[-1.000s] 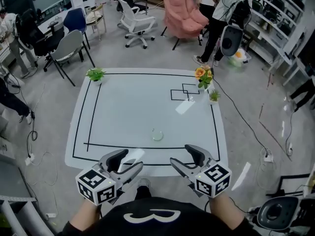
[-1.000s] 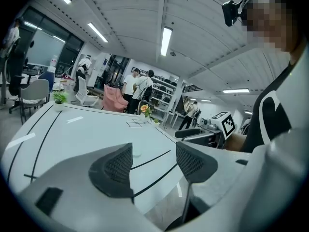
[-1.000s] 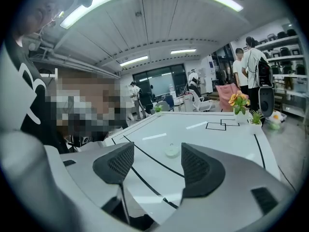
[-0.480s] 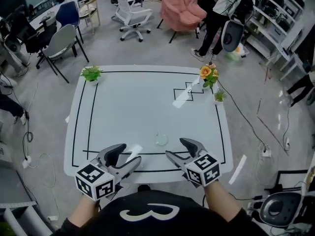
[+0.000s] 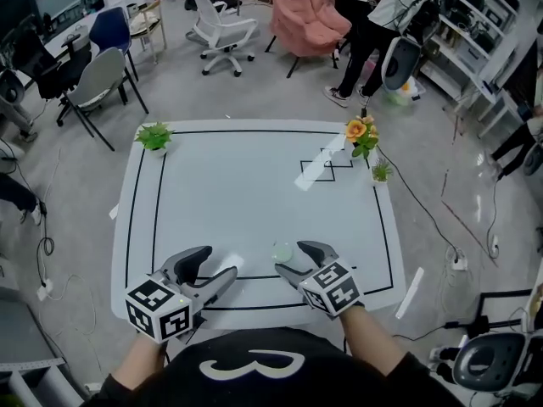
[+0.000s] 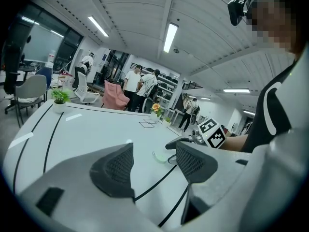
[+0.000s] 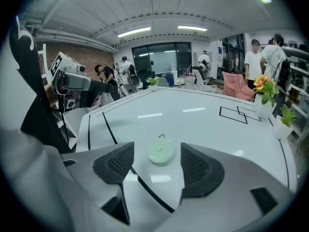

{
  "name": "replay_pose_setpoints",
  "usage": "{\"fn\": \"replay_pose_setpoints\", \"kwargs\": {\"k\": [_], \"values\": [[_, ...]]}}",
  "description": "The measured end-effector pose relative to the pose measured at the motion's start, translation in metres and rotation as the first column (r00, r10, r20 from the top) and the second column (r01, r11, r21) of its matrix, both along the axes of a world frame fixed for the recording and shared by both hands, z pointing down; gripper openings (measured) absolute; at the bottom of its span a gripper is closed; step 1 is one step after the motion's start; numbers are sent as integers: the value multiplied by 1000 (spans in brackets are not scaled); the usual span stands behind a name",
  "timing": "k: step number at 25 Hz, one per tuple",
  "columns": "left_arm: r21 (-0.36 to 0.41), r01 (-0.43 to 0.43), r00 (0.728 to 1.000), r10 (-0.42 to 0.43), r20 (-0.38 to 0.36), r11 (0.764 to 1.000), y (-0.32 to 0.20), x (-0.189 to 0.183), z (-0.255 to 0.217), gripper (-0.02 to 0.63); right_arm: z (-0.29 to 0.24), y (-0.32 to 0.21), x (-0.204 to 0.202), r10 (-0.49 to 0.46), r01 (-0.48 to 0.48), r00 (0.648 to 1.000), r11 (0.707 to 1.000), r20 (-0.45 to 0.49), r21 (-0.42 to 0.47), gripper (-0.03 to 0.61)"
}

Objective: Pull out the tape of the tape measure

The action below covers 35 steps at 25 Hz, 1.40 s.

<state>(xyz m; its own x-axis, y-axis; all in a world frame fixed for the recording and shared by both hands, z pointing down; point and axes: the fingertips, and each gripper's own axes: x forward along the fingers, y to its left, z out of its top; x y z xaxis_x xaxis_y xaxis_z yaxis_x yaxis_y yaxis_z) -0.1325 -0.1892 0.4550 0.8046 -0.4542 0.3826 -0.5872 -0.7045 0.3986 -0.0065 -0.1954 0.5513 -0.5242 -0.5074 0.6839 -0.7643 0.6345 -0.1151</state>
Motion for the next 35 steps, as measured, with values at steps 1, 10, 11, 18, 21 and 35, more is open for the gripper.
{"fn": "replay_pose_setpoints", "kwargs": {"k": [1,10,11,18,21,35], "values": [[0,-1,1000,1,4,1000,-2,-1,0,265,2,-3,-1,-1,1,1000,1000,-9,-2,284],[-4,6,1000,-6,18,1000,-14,-11,5,265,20,-14,-7,-34,34,995,999,-98,-3,284],[-3,9,1000,-9,17,1000,-15,-12,4,265,22,-14,-7,-41,41,993,999,-112,-6,284],[-16,23,1000,-23,6,1000,-19,-18,8,265,24,-14,-11,-55,52,992,998,-116,-34,256],[-21,26,1000,-26,5,999,-20,-18,10,265,23,-16,-9,-40,36,992,999,-119,-32,230],[-11,7,1000,-6,27,1000,-2,-1,5,265,13,-8,-1,-60,58,996,998,-70,-37,221]]}}
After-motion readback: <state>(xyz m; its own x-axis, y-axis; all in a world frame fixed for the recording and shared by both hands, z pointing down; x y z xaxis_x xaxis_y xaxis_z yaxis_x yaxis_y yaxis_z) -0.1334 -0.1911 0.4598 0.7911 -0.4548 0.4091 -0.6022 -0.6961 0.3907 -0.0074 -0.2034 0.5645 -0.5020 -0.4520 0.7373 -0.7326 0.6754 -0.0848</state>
